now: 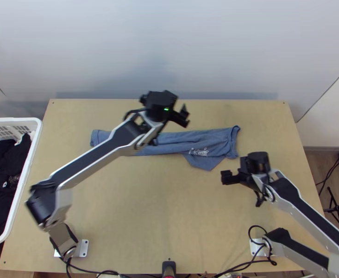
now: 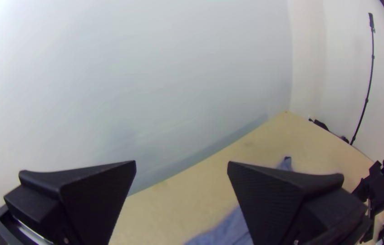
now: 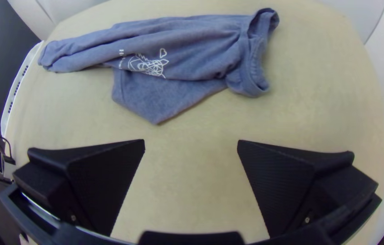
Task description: Fold the t-shirt
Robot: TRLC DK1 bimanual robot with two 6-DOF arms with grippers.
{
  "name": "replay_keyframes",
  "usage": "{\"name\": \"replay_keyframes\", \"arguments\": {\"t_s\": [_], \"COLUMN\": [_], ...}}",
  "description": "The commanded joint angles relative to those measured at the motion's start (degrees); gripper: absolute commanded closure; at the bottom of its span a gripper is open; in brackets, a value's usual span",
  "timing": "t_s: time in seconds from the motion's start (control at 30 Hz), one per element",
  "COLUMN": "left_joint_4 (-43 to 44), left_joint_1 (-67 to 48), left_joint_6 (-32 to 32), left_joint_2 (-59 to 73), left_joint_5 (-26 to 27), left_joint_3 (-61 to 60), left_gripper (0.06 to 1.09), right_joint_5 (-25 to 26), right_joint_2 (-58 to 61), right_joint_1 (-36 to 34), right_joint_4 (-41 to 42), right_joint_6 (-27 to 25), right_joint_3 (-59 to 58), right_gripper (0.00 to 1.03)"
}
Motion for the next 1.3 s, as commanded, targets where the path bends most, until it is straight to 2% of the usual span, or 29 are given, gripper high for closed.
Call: {"name": "replay_keyframes", "arguments": {"t_s": [0.0,0.2,0.57,0.7,0.73,0.77,0.8,0.83,0.87,1.0,1.17,1.27], "left_joint_4": [-0.7,-0.87,-0.7,-0.78,-0.78,-0.7,-0.61,-0.52,-0.52,-0.26,-0.17,-0.17], "left_joint_1": [3.92,7.26,13.23,15.17,15.43,15.69,15.96,16.31,16.66,17.63,18.42,18.42], "left_joint_6": [0.65,1.09,1.53,1.44,1.44,1.44,1.44,1.53,1.53,1.53,1.44,0.74], "left_joint_2": [-11.48,-17.54,-26.07,-28.09,-28.62,-28.97,-29.23,-29.32,-29.32,-29.49,-29.67,-30.64], "left_joint_5": [0.07,0.07,0.15,0.15,0.15,0.15,0.15,0.15,0.24,0.33,0.68,0.68], "left_joint_3": [-8.09,-13.72,-18.2,-19.43,-19.96,-20.48,-20.92,-21.27,-21.36,-21.45,-23.38,-26.11], "left_gripper": [0.11,0.11,0.11,0.11,0.11,0.11,0.11,0.11,0.11,0.11,0.11,0.11], "right_joint_5": [-0.9,-0.82,-0.73,-0.64,-0.55,0.24,1.47,2.0,2.17,2.96,2.96,2.88], "right_joint_2": [11.7,19.88,30.42,33.41,33.85,34.29,34.91,35.79,36.66,35.7,27.08,23.04], "right_joint_1": [4.94,8.11,6.96,6.17,6.26,6.26,6.26,6.26,6.17,6.17,6.61,6.87], "right_joint_4": [2.66,3.63,5.39,5.83,5.83,6.09,6.79,7.06,7.06,6.27,5.39,-0.94], "right_joint_6": [1.12,1.2,0.68,0.33,0.06,-0.03,-0.82,-2.05,-3.1,-4.07,-3.63,-3.45], "right_joint_3": [4.56,10.28,14.58,16.69,17.13,17.48,17.92,18.54,19.33,19.15,20.47,25.04], "right_gripper": [0.08,0.08,0.08,0.22,0.29,0.43,0.61,0.86,0.91,0.93,0.93,0.93]}}
